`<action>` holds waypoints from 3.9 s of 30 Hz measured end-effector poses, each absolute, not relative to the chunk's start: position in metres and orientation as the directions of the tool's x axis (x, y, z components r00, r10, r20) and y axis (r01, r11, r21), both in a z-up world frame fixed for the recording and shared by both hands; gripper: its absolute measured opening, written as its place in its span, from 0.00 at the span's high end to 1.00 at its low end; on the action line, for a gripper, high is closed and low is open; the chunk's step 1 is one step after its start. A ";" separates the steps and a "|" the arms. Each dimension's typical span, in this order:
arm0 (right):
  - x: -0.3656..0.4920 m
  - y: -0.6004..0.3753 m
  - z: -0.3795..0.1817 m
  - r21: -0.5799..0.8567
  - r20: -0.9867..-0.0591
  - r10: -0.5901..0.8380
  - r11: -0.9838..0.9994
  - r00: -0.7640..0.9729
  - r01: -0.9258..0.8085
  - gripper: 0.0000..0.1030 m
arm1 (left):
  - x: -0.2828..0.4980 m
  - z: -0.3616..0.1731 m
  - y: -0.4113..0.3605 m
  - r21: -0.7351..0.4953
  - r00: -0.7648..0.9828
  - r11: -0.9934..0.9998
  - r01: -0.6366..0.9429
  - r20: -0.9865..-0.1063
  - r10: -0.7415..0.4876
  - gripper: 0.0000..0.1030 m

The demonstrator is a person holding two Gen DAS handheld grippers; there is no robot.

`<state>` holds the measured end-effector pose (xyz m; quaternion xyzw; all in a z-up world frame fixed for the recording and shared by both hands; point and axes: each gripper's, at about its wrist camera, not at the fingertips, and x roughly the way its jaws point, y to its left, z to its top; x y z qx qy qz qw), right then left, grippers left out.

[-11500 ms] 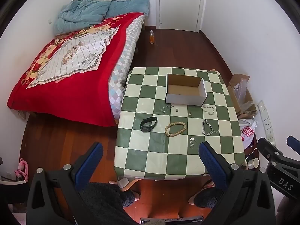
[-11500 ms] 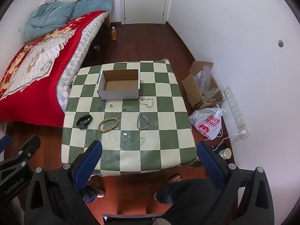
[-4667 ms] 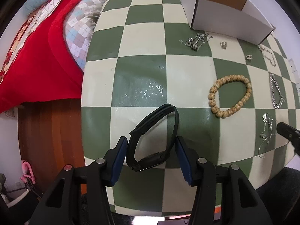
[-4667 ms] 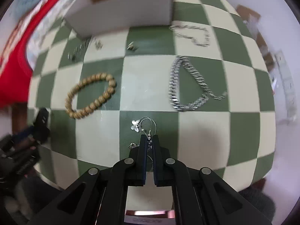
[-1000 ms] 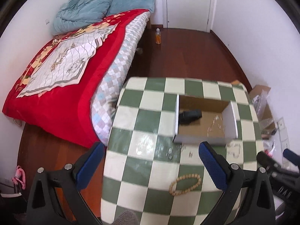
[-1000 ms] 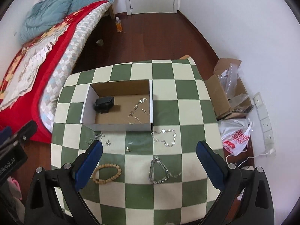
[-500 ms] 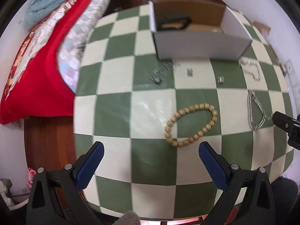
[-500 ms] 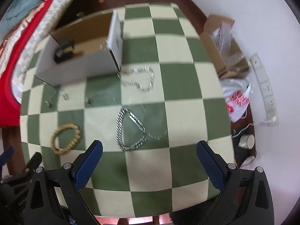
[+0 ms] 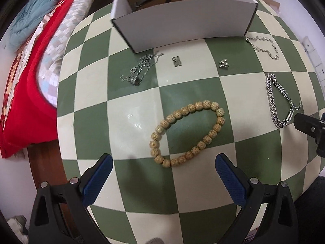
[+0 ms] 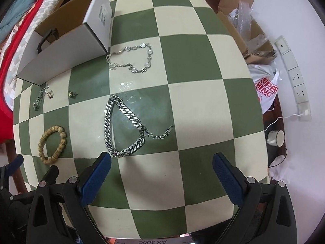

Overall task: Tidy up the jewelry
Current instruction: 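Move the left tool back over the wooden bead bracelet, then grasp the wooden bead bracelet with the left tool while the right tool grasps the thick silver chain, then carry both bracelets into the white box and open both tools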

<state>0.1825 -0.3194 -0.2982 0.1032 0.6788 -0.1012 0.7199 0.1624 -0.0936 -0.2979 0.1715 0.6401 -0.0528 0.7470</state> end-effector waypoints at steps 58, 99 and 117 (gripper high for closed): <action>0.214 -0.310 -0.318 -0.023 -0.997 -0.041 0.966 0.065 0.259 0.61 | 0.192 -0.285 -0.078 -0.033 0.104 0.990 0.137 -0.993 -0.048 0.94; 0.293 -0.288 -0.110 0.352 -0.835 0.267 0.931 0.480 0.093 0.96 | 0.301 -0.118 -0.073 -0.146 0.369 0.971 0.188 -0.906 -0.208 0.94; 0.427 -0.267 -0.210 0.323 -0.936 0.297 0.938 0.188 0.124 0.95 | 0.362 -0.206 -0.067 -0.174 0.134 0.985 -0.010 -0.976 -0.171 0.81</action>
